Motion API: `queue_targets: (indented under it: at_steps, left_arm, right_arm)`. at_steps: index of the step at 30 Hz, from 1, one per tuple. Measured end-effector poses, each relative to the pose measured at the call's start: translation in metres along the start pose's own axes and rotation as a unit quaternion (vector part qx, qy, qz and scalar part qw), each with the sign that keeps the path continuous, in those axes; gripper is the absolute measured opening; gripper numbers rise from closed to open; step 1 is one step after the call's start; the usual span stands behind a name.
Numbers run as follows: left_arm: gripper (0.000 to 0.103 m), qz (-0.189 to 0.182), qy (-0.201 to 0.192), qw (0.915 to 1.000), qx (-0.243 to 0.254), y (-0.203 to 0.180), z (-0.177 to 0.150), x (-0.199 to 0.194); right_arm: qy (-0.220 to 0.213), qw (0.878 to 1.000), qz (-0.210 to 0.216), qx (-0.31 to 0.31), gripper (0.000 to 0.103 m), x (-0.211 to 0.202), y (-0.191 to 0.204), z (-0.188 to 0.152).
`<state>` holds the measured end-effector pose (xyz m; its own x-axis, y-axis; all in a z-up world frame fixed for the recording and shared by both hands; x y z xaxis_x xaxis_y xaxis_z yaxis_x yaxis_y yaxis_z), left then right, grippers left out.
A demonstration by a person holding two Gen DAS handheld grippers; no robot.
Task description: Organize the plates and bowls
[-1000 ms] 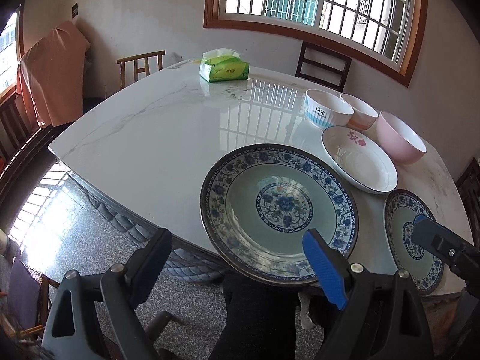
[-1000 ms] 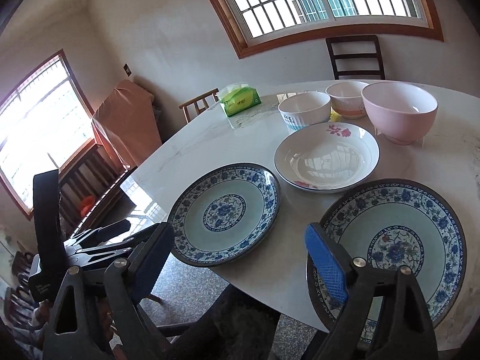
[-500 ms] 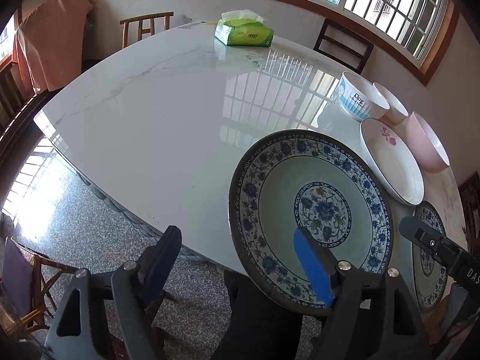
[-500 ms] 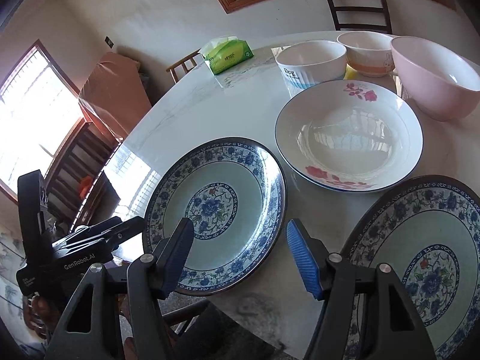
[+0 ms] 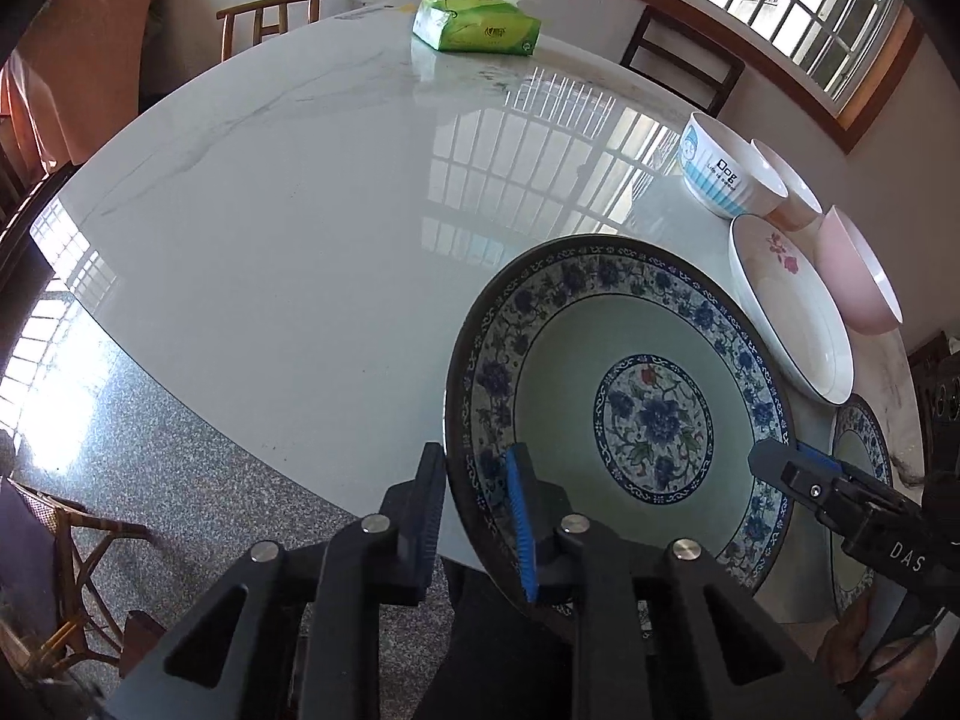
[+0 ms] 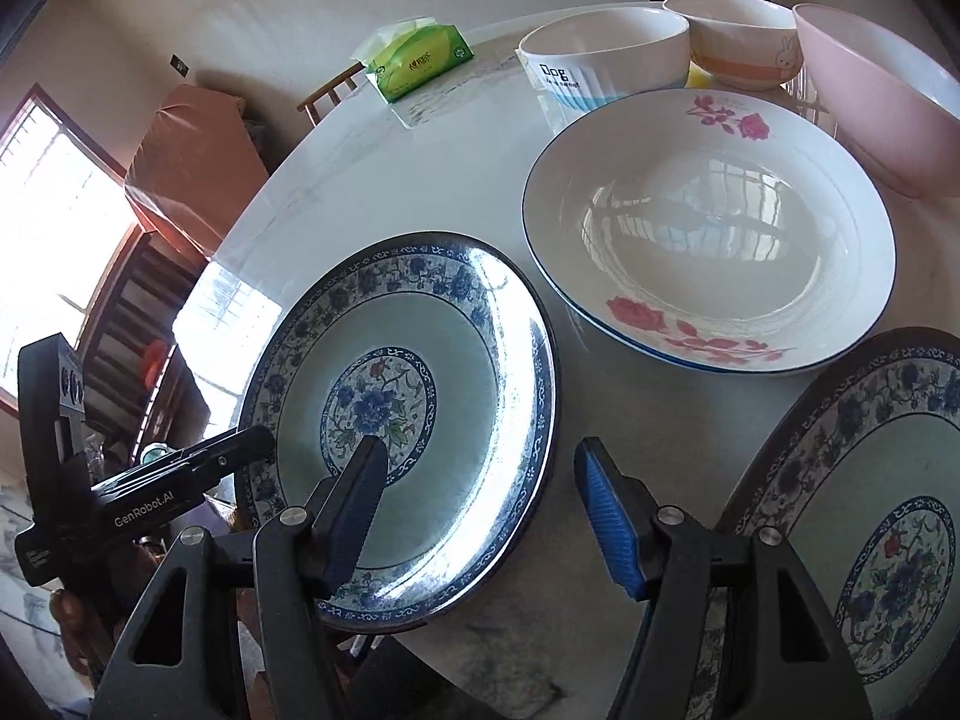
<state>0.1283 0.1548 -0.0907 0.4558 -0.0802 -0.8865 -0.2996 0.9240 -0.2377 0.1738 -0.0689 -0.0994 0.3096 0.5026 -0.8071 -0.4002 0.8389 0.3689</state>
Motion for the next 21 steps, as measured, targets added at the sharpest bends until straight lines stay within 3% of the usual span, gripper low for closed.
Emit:
queue_targets:
  at_steps: [1,6,7,8,21]
  left_arm:
    - [0.021,0.002,-0.002,1.0,0.0,0.0,0.0,0.0]
    - [0.02,0.012,-0.013,0.9998,-0.007,0.004,0.01,0.003]
    - [0.019,0.015,-0.015,0.9998,-0.007,0.006,0.012,0.003]
    - [0.018,0.019,-0.018,0.9996,-0.007,0.007,0.014,0.002]
    - [0.014,0.045,-0.042,0.9977,-0.029,0.027,0.038,0.001]
  right_arm:
    - [0.004,1.0,0.001,0.0,0.062,0.003,-0.001,0.001]
    - [0.005,0.999,-0.033,-0.026,0.033,0.007,0.003,0.004]
    - [0.003,0.999,-0.04,-0.028,0.024,0.008,0.002,0.005]
    - [0.001,0.999,-0.043,-0.026,0.021,0.008,0.001,0.006]
    - [-0.011,1.0,-0.022,-0.019,0.021,0.023,0.013,0.029]
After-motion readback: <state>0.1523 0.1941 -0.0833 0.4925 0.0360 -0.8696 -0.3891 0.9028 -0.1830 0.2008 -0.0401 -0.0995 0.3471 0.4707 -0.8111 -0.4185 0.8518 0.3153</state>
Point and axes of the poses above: each gripper's, at about its wrist camera, not at the fingertips, and x roughly the way its jaws point, y to its left, z to its top, the point moved 4 cm from there along x, roughly the way its jaws point, and after that the axes turned 6 degrees about -x, right-handed, at the moved point
